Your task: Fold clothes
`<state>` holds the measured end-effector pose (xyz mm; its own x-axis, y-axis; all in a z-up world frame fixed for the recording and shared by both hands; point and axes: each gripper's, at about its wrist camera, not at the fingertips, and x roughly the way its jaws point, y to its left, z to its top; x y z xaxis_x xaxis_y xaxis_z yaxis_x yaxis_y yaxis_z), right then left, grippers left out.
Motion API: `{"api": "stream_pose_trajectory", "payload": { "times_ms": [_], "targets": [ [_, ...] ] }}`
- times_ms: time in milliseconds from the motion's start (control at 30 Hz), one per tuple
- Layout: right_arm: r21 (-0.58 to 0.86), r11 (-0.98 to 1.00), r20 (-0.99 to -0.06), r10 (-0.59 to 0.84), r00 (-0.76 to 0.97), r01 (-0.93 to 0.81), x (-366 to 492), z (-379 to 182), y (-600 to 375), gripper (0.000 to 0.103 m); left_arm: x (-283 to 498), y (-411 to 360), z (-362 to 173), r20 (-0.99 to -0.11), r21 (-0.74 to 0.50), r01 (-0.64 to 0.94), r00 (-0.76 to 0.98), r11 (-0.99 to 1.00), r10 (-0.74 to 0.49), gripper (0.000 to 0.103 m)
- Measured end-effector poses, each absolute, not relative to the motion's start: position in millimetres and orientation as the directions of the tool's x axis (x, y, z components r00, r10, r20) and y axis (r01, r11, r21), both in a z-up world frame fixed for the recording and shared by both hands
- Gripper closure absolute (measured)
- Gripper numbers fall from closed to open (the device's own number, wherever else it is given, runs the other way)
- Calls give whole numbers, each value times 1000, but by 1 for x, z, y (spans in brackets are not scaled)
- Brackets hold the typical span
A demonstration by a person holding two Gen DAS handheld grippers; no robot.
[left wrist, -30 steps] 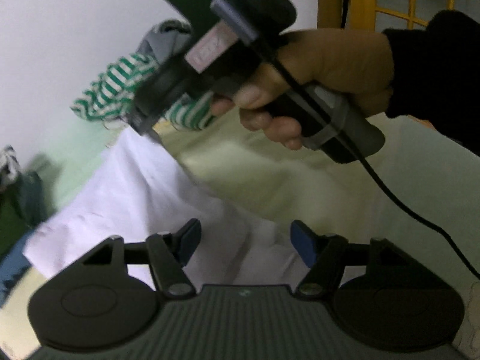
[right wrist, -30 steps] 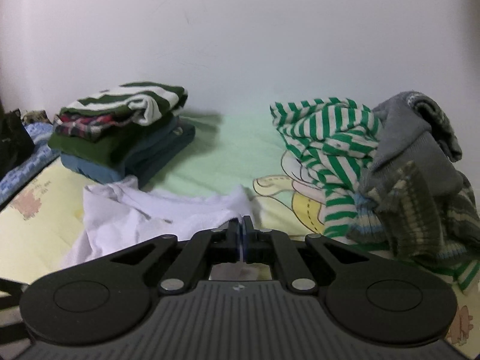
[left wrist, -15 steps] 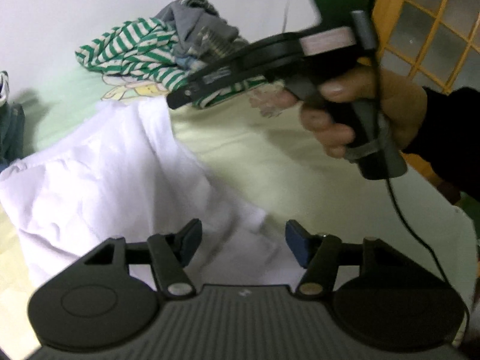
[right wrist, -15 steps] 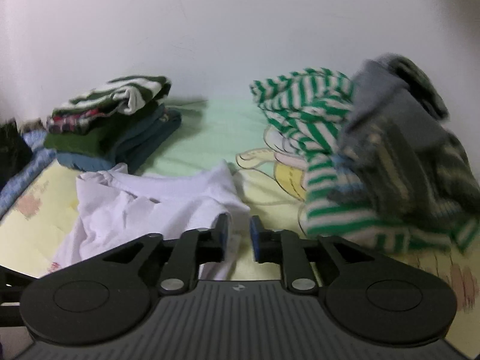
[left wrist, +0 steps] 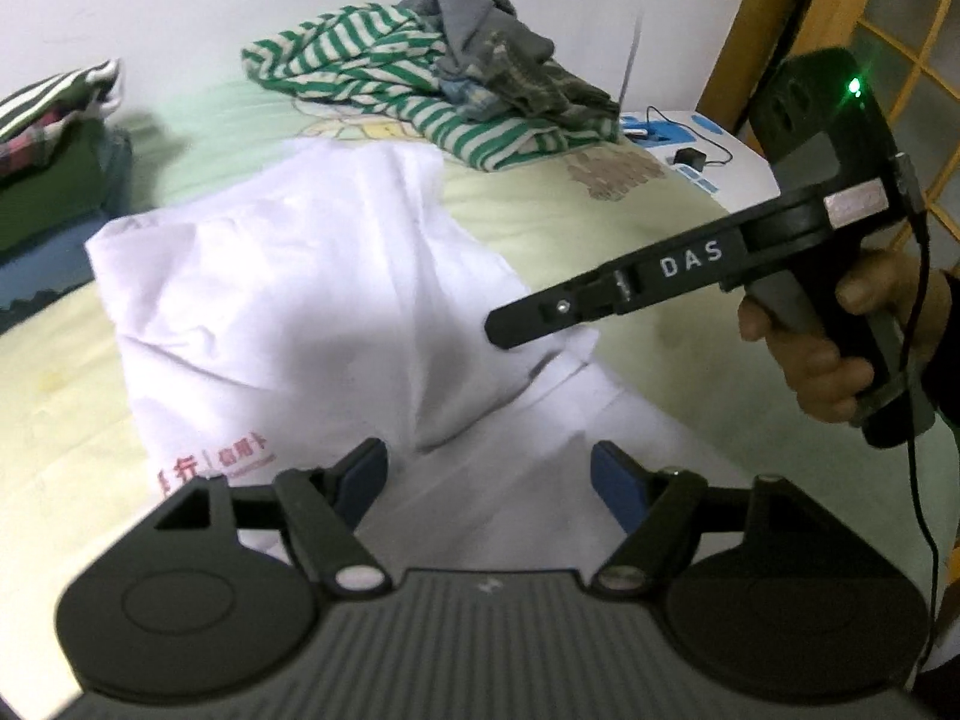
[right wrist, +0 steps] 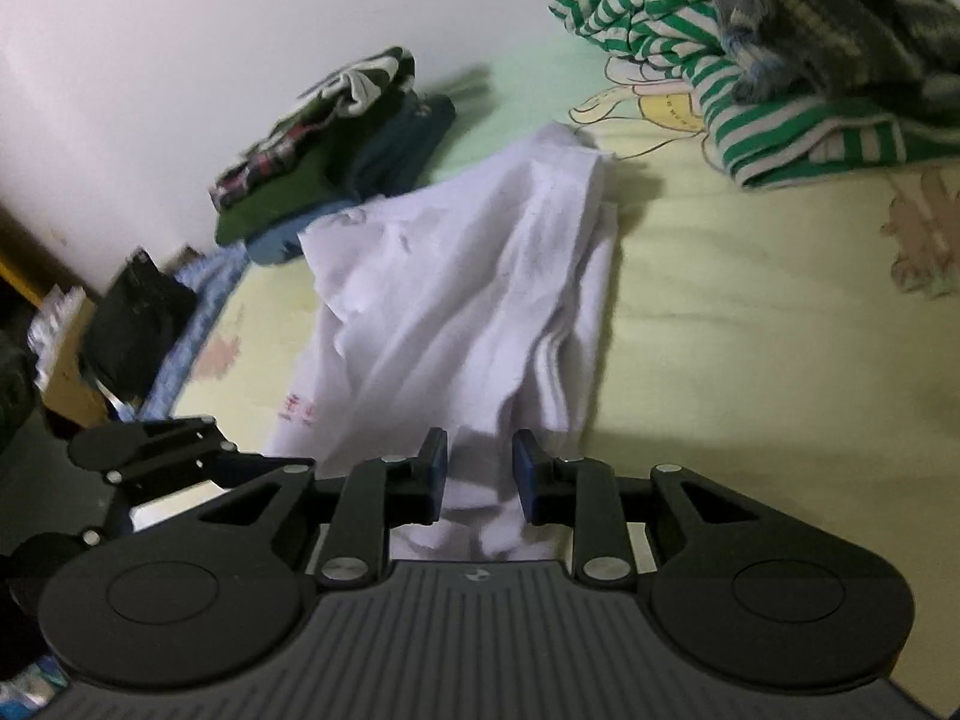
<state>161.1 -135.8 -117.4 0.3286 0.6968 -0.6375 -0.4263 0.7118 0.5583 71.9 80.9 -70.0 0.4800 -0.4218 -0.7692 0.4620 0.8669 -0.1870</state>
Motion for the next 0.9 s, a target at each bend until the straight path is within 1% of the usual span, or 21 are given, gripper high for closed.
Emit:
{"api": "stream_pose_trajectory", "payload": {
  "times_ms": [67, 100, 233, 267, 400, 433, 500, 567, 600, 633, 667, 800, 900],
  "targets": [
    [558, 719, -641, 690, 335, -413, 160, -117, -135, 99, 67, 85, -68, -768, -184, 452, 488, 873, -415, 22],
    [567, 714, -633, 697, 337, -412, 159, -115, -136, 100, 64, 86, -67, -767, -182, 448, 493, 875, -411, 22],
    [598, 685, -579, 728, 366, -417, 150, -97, -146, 101, 57, 95, -66, -761, -193, 421, 506, 886, -406, 19],
    [591, 693, -581, 720, 378, -412, 148, -94, -148, 101, 56, 98, -66, -760, -196, 414, 509, 889, -405, 19],
    [485, 792, -675, 609, 417, -370, 149, -98, -146, 101, 56, 102, -67, -757, -215, 391, 512, 895, -406, 19],
    [472, 802, -686, 595, 419, -366, 149, -101, -145, 101, 55, 103, -67, -756, -216, 389, 514, 896, -405, 19],
    [520, 784, -669, 621, 409, -340, 152, -104, -148, 100, 53, 104, -64, -752, -213, 389, 520, 896, -404, 19],
    [536, 772, -653, 635, 412, -341, 153, -103, -145, 95, 51, 105, -62, -747, -208, 390, 528, 897, -403, 17],
    [543, 767, -646, 642, 413, -343, 153, -102, -143, 95, 50, 106, -61, -745, -206, 391, 533, 897, -403, 16],
    [550, 761, -638, 649, 415, -345, 153, -101, -142, 97, 49, 107, -59, -743, -202, 390, 537, 898, -400, 15],
    [538, 767, -637, 641, 429, -349, 153, -98, -139, 100, 48, 109, -58, -741, -197, 388, 542, 900, -396, 15],
    [478, 778, -609, 629, 484, -408, 150, -75, -120, 101, 44, 120, -51, -729, -193, 366, 568, 910, -383, 15],
    [426, 748, -601, 654, 459, -508, 145, -60, -91, 101, 38, 133, -44, -713, -205, 335, 593, 920, -374, 15]
  ]
}}
